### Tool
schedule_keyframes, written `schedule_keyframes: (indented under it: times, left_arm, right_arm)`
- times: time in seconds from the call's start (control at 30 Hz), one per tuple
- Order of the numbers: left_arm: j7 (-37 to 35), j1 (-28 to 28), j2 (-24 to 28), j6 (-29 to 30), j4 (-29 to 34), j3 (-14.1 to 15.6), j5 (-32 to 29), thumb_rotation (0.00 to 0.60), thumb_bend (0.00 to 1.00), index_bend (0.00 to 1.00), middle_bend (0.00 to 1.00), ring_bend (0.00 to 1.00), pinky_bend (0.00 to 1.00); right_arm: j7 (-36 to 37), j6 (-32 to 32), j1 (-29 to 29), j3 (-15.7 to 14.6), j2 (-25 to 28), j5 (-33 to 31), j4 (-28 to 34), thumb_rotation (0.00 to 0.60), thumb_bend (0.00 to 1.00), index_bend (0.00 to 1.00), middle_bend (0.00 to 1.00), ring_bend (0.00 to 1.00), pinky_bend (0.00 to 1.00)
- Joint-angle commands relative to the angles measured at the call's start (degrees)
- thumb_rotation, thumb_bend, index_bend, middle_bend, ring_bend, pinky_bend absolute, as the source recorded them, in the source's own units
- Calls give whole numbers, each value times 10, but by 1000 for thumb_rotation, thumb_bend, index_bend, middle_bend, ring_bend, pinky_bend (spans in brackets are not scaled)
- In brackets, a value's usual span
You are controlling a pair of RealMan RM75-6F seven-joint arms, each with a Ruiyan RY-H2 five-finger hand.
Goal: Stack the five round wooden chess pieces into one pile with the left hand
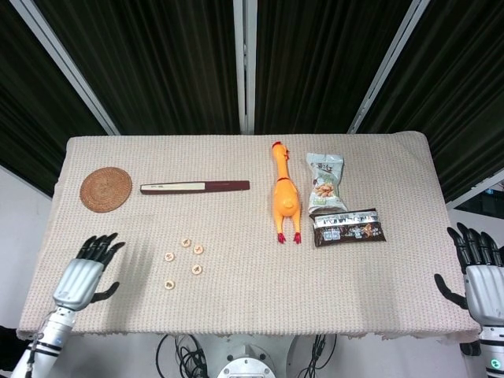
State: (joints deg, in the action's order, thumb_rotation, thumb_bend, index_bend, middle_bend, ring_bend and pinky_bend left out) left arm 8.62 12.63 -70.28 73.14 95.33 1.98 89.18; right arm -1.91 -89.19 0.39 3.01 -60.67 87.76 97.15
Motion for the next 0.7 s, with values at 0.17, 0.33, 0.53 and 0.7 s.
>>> schedule_keyframes:
  times: [0.17,0.33,0.53,0.7]
  left_arm:
    - [38,37,-58,-63,-7,11,9,600,263,176,0,0,0]
    - [59,44,-95,-70,-32,13,13,600,263,214,0,0,0]
    - [66,48,-118,-69,-52,16,17,600,263,302,0,0,0]
    - [60,51,-129,-73,-64,16,12,600,263,314,0,0,0]
  right_arm:
    - [11,-2,-1,4,4,-5,-1,600,246,0,0,0,0]
    - [13,-2,-1,4,5,-4,-1,600,246,0,0,0,0]
    - [18,-4,-2,5,6,-4,-2,600,246,0,0,0,0]
    - [22,-7,-4,4,7,-2,-2,600,246,0,0,0,0]
